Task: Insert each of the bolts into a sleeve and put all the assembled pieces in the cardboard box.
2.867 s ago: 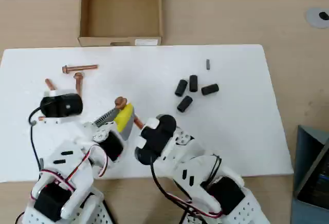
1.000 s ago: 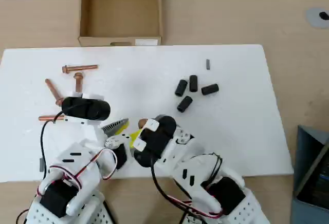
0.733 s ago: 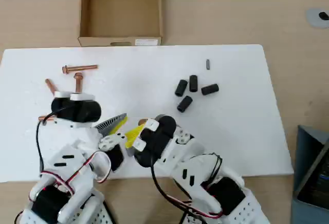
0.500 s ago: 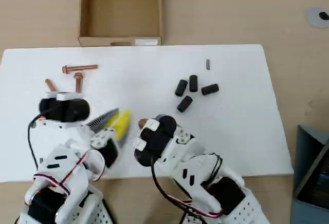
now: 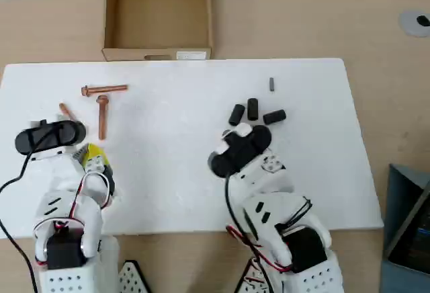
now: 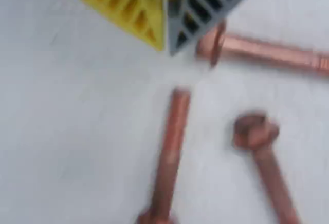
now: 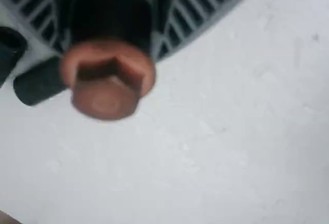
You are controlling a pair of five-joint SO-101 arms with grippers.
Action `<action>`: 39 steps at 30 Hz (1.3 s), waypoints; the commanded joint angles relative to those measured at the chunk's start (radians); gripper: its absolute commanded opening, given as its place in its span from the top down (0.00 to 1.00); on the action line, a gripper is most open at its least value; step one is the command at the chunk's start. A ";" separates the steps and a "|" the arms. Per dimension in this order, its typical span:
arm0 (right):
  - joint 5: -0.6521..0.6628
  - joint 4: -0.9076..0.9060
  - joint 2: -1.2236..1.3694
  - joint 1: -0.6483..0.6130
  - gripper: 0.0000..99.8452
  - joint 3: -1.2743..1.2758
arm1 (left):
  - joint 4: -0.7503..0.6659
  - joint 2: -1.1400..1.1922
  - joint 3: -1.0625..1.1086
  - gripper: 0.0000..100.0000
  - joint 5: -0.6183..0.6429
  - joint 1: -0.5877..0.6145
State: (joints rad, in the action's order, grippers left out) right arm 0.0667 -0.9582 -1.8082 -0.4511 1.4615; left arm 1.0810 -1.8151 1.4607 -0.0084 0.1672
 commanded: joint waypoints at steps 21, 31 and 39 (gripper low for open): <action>-0.044 0.235 1.244 0.024 0.99 -1.075 | 0.002 -0.005 0.175 1.00 -0.006 0.021; 0.041 0.250 1.787 0.024 0.99 -1.589 | 0.002 -0.005 0.173 1.00 -0.005 0.021; 0.152 0.354 2.250 0.044 0.99 -2.008 | 0.002 -0.005 0.173 1.00 -0.005 0.021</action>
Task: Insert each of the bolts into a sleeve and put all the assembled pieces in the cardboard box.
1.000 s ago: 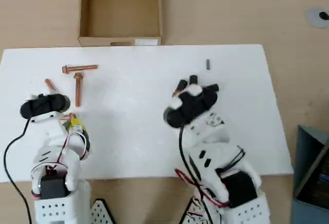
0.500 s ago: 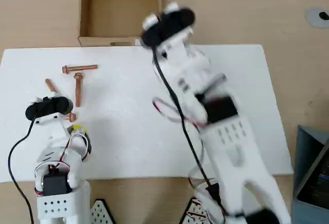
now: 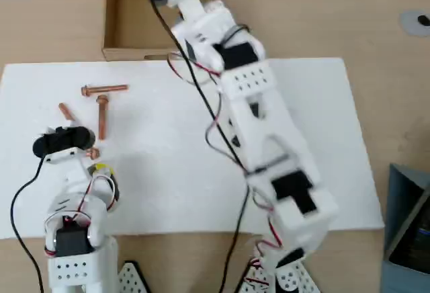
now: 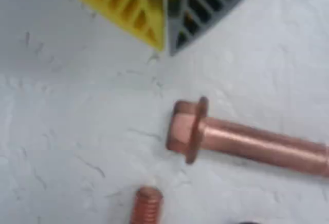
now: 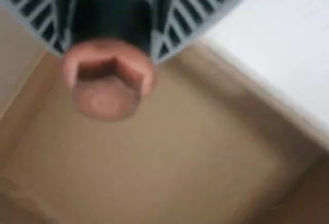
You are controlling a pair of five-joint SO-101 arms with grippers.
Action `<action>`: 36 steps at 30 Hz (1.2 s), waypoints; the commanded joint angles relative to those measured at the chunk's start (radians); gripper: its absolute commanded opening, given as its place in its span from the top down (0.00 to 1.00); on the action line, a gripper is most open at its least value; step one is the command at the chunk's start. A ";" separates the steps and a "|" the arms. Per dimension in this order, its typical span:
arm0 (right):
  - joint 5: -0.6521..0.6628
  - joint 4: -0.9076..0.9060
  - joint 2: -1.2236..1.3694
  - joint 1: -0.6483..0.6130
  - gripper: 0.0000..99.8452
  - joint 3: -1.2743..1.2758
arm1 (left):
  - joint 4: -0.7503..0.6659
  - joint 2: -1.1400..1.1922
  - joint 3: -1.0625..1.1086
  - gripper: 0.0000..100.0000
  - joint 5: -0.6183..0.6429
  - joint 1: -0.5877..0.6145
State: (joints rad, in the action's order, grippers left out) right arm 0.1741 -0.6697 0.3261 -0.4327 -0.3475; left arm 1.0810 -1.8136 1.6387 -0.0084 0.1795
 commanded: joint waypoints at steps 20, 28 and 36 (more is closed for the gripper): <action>0.232 -0.186 0.809 0.028 0.88 -1.026 | 0.002 -0.007 -0.005 1.00 -0.005 0.008; 0.230 -0.304 0.843 0.028 0.88 -1.156 | 0.002 -0.007 -0.005 1.00 -0.005 0.008; 0.232 -0.623 0.796 0.030 0.88 -1.323 | 0.002 -0.007 -0.005 1.00 -0.005 0.006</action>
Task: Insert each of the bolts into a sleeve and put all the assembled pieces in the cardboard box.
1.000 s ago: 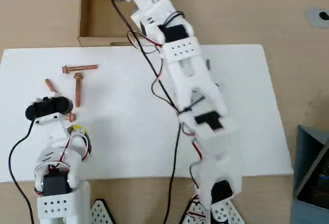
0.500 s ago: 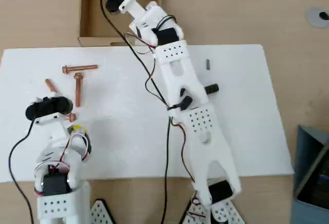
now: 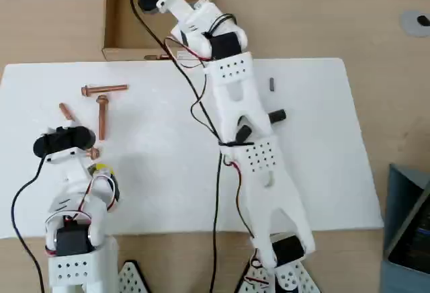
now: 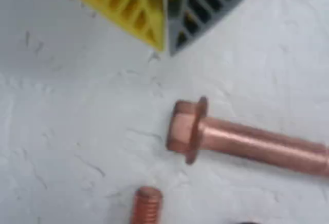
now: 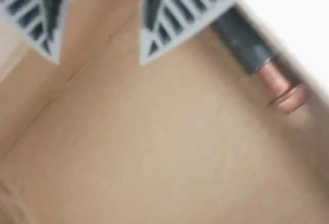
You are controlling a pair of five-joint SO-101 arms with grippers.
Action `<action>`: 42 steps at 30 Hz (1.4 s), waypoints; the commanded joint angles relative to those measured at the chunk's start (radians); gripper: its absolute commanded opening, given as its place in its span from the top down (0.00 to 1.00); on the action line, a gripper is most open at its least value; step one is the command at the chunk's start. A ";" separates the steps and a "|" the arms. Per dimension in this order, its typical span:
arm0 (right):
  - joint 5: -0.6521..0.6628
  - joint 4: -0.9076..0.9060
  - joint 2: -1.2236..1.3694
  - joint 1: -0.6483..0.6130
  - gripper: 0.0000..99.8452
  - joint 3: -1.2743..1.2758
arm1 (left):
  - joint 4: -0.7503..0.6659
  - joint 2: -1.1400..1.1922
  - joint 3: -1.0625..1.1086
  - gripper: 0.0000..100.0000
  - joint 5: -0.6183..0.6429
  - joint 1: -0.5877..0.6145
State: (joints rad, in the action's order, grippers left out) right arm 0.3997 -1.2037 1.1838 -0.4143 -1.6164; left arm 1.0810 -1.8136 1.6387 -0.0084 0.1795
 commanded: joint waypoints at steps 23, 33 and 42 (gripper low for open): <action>-0.157 -0.586 -0.568 0.073 0.88 0.012 | 0.002 -0.007 -0.006 1.00 -0.005 0.003; -0.158 -0.585 -1.009 0.160 0.88 0.621 | 0.002 -0.007 -0.006 1.00 -0.005 0.003; -0.195 -0.583 -1.245 0.217 0.88 1.237 | 0.002 -0.007 -0.008 1.00 -0.005 0.003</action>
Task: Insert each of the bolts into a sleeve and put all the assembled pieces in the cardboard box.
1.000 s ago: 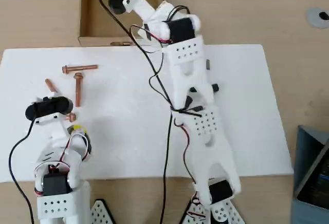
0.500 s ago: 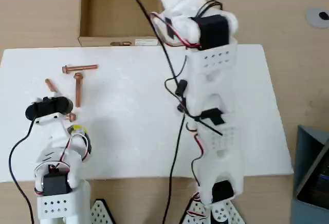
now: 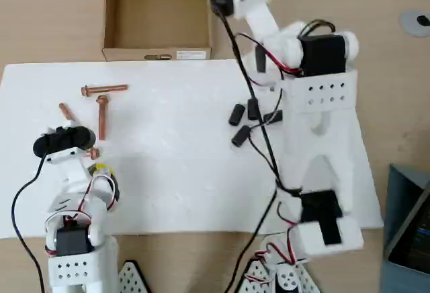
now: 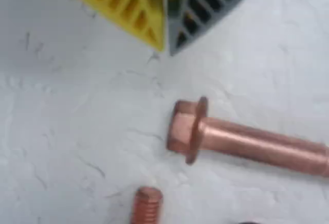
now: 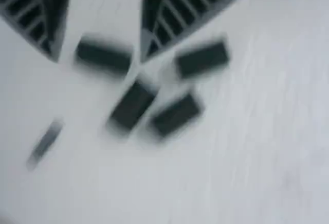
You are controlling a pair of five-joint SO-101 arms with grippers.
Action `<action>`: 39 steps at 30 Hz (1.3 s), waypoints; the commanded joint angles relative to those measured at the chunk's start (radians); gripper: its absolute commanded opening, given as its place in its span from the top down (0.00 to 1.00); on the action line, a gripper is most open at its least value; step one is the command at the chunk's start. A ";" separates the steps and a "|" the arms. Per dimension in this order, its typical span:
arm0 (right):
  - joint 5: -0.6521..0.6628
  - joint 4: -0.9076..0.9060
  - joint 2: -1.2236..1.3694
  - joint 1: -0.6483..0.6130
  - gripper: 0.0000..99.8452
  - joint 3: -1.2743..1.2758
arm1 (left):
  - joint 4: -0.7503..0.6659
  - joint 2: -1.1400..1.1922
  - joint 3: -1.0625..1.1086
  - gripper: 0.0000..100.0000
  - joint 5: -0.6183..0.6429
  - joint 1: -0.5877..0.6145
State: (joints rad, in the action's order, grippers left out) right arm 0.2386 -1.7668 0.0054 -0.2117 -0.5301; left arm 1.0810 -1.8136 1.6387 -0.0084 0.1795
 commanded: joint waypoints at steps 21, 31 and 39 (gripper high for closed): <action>-0.123 0.377 -0.050 0.041 0.87 0.651 | 0.003 -0.007 -0.008 1.00 -0.005 0.003; -0.219 0.419 0.211 0.041 0.87 0.489 | 0.003 -0.007 -0.008 1.00 -0.005 0.003; -0.245 0.397 0.323 0.036 0.87 0.364 | 0.003 -0.007 -0.008 1.00 -0.005 0.003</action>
State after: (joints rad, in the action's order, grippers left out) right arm 0.0008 -1.3648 0.3214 -0.1841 -0.1051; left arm 1.0810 -1.8136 1.6387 -0.0084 0.1795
